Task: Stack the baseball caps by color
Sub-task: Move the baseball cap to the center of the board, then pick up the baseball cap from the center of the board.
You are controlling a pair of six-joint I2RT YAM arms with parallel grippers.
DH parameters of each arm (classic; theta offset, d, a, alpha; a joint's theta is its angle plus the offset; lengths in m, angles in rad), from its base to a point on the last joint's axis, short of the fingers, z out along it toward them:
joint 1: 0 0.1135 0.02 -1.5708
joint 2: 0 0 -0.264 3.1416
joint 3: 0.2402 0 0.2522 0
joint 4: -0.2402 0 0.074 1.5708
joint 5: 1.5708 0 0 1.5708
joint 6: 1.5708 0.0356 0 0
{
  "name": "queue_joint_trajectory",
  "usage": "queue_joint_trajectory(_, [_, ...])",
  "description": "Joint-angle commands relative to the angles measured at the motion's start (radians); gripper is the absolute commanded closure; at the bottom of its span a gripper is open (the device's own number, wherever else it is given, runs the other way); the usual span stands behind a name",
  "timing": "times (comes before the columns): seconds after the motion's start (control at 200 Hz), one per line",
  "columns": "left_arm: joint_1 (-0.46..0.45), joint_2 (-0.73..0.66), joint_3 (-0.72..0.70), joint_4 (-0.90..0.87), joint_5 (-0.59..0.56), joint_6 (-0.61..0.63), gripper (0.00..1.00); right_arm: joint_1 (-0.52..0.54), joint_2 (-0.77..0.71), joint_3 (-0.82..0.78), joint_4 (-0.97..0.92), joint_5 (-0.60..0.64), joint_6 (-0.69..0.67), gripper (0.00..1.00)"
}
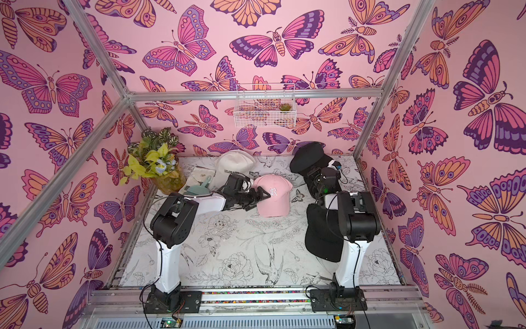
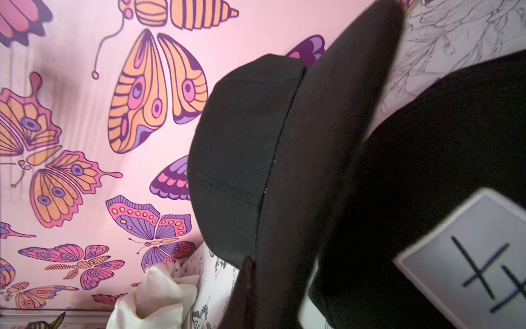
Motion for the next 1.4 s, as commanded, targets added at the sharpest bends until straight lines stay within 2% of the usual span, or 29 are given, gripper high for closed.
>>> queue_joint_trajectory(0.0, [0.001,0.102,0.099,-0.063,-0.032,0.006,0.02,0.008,0.004,0.01,-0.022,-0.004,-0.043,0.99])
queue_joint_trajectory(0.22, [0.002,0.204,0.277,-0.141,-0.084,0.044,0.01,0.007,-0.038,-0.004,-0.089,0.03,-0.119,0.94])
queue_joint_trajectory(0.28, [0.005,0.216,0.311,-0.161,-0.092,0.051,0.01,0.007,-0.042,0.007,-0.13,0.044,-0.142,0.88])
queue_joint_trajectory(0.34, [0.008,0.204,0.32,-0.169,-0.091,0.06,0.01,0.005,-0.043,0.015,-0.15,0.051,-0.155,0.76])
queue_joint_trajectory(0.556, [0.008,-0.017,0.167,-0.188,-0.15,0.132,0.0,-0.006,-0.135,0.025,-0.315,0.041,-0.242,0.41])
queue_joint_trajectory(0.706, [-0.022,-0.18,0.017,-0.187,-0.182,0.154,0.0,-0.038,-0.254,-0.017,-0.491,0.08,-0.339,0.28])
queue_joint_trajectory(0.866, [-0.09,-0.271,-0.074,-0.187,-0.124,0.147,0.0,-0.152,-0.343,-0.036,-0.675,0.066,-0.412,0.22])
queue_joint_trajectory(1.026, [-0.183,-0.265,-0.085,-0.187,-0.047,0.113,0.0,-0.334,-0.321,-0.002,-0.82,-0.169,-0.408,0.19])
queue_joint_trajectory(1.131, [-0.229,-0.225,-0.059,-0.186,0.007,0.096,0.0,-0.405,-0.317,-0.02,-0.863,-0.28,-0.313,0.17])
queue_joint_trajectory(1.232, [-0.248,-0.16,-0.024,-0.183,0.05,0.081,0.0,-0.41,-0.369,-0.104,-0.846,-0.252,-0.258,0.17])
queue_joint_trajectory(1.287, [-0.248,-0.126,-0.006,-0.176,0.068,0.069,0.0,-0.41,-0.396,-0.147,-0.834,-0.192,-0.242,0.17])
queue_joint_trajectory(1.337, [-0.249,-0.101,0.006,-0.171,0.061,0.065,0.01,-0.411,-0.407,-0.18,-0.811,-0.152,-0.227,0.17])
queue_joint_trajectory(1.392, [-0.248,-0.08,0.015,-0.162,0.043,0.066,0.01,-0.416,-0.397,-0.203,-0.778,-0.164,-0.205,0.18])
